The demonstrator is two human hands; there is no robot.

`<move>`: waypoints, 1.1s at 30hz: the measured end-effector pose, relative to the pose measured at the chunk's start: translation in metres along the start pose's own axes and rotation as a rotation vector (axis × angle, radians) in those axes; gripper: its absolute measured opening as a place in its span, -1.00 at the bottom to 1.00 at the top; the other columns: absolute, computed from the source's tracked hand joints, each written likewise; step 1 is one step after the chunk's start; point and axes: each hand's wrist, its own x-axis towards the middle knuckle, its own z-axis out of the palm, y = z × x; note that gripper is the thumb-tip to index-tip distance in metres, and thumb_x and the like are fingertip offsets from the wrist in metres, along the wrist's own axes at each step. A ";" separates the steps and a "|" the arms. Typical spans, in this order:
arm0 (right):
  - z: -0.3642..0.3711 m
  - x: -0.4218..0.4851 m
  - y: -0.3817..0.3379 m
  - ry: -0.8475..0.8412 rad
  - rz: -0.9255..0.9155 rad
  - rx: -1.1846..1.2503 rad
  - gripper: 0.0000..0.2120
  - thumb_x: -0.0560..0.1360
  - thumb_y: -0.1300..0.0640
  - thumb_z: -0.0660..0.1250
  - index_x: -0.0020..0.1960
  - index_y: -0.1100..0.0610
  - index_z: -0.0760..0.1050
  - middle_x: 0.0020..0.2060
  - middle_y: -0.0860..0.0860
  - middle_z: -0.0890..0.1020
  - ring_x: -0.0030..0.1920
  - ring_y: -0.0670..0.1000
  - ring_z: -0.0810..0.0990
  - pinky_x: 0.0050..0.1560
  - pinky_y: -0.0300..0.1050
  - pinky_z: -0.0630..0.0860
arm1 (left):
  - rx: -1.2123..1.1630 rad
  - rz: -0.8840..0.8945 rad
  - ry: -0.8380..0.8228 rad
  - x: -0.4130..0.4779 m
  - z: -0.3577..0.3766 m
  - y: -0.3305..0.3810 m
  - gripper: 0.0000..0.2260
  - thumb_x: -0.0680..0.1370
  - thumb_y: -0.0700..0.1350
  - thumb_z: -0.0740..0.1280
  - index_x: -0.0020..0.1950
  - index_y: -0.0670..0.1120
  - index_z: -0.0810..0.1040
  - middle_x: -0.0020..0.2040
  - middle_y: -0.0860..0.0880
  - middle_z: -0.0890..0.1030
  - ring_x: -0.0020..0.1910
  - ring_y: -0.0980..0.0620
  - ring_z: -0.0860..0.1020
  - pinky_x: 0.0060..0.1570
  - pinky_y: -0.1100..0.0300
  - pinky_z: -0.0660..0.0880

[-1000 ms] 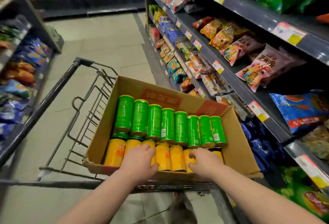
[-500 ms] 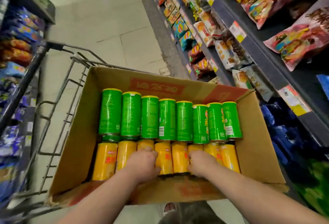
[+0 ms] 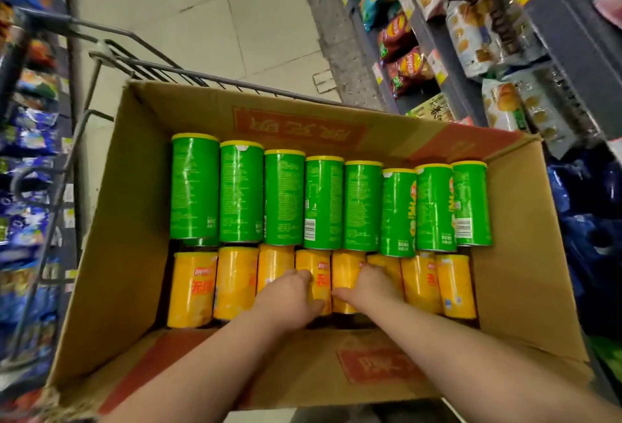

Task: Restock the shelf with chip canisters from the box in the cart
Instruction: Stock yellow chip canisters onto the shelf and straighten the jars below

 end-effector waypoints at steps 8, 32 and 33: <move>0.015 -0.002 -0.007 -0.046 0.096 0.154 -0.14 0.39 -0.16 0.43 0.44 0.17 0.04 0.27 0.10 0.49 0.24 0.14 0.52 0.08 -0.10 0.45 | -0.101 -0.072 0.023 0.004 0.004 -0.005 -0.50 0.52 0.14 0.28 0.39 -0.04 0.35 0.31 -0.09 0.43 0.22 -0.09 0.48 0.12 0.13 0.44; -0.035 -0.040 0.053 -0.172 0.097 0.278 -0.28 0.40 -0.20 0.33 0.42 0.09 0.19 0.29 0.08 0.41 0.24 0.12 0.45 0.06 -0.10 0.40 | -0.532 -0.369 -0.091 0.062 0.045 0.052 -0.21 0.48 0.16 0.35 0.48 -0.28 0.11 0.43 -0.22 0.34 0.38 -0.19 0.36 0.27 0.07 0.32; -0.035 -0.040 0.055 -0.173 0.104 0.289 -0.28 0.39 -0.20 0.33 0.42 0.08 0.19 0.29 0.08 0.42 0.23 0.13 0.45 0.06 -0.09 0.41 | -0.546 -0.380 -0.085 0.064 0.047 0.054 -0.23 0.48 0.16 0.34 0.47 -0.29 0.14 0.42 -0.23 0.36 0.37 -0.20 0.37 0.27 0.06 0.32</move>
